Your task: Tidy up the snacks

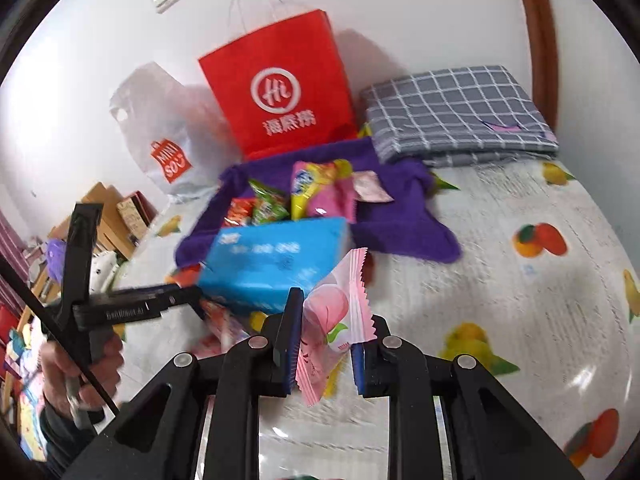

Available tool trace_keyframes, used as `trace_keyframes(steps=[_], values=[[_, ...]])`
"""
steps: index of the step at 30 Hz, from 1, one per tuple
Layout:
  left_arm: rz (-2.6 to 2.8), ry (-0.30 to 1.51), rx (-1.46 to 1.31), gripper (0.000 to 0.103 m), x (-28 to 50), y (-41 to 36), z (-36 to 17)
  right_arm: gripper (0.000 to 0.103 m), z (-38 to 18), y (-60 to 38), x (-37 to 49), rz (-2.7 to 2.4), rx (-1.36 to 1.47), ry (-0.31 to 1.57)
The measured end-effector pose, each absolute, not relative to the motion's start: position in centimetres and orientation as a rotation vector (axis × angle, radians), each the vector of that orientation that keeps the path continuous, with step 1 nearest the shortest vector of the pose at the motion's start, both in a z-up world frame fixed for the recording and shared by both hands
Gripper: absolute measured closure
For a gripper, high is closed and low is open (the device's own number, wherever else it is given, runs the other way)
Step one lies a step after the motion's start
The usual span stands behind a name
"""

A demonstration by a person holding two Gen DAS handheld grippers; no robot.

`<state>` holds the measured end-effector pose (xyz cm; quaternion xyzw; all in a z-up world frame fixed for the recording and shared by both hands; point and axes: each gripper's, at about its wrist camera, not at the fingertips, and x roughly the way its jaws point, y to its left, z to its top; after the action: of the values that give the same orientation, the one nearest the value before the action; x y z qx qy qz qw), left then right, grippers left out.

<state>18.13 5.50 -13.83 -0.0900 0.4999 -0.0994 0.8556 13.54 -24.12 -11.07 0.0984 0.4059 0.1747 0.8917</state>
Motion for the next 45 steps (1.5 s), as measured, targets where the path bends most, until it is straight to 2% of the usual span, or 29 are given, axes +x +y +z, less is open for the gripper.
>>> trace_keyframes(steps=[3, 5, 7, 17, 27, 29, 31, 35, 37, 41, 45], values=[[-0.234, 1.052, -0.197, 0.042, 18.2, 5.4, -14.2, 0.081, -12.5, -24.7, 13.6, 0.352, 0.197, 0.877], [-0.254, 1.049, -0.207, 0.054, 18.0, 5.6, -14.3, 0.081, -13.5, -24.8, 13.6, 0.346, 0.19, 0.901], [-0.261, 1.051, -0.218, 0.058, 17.8, 6.2, -14.3, 0.081, -14.3, -25.0, 13.6, 0.342, 0.183, 0.917], [-0.143, 1.068, -0.231, 0.059, 17.8, 9.7, -14.9, 0.081, -15.7, -24.8, 13.5, 0.341, 0.18, 0.944], [-0.097, 1.068, -0.152, 0.056, 19.0, 8.1, -16.0, 0.078, -17.5, -24.5, 13.9, 0.333, 0.159, 0.996], [-0.08, 1.056, -0.104, 0.056, 19.1, 7.5, -16.1, 0.073, -17.6, -24.5, 14.1, 0.322, 0.14, 0.996], [-0.066, 1.039, -0.06, 0.056, 19.1, 7.0, -16.2, 0.06, -17.8, -24.5, 14.3, 0.304, 0.106, 1.01], [-0.052, 1.007, -0.009, 0.059, 18.9, 6.9, -16.2, 0.048, -18.0, -24.7, 14.2, 0.309, 0.07, 1.024], [-0.054, 0.998, -0.016, 0.059, 18.8, 7.1, -16.3, 0.038, -17.9, -25.0, 13.9, 0.299, 0.047, 1.012], [-0.046, 0.978, 0.024, 0.058, 18.6, 6.7, -16.5, 0.031, -17.6, -25.2, 13.1, 0.265, -0.034, 0.974], [-0.037, 0.945, 0.054, 0.057, 18.2, 6.3, -16.6, 0.03, -17.3, -25.5, 12.5, 0.268, -0.092, 0.938]])
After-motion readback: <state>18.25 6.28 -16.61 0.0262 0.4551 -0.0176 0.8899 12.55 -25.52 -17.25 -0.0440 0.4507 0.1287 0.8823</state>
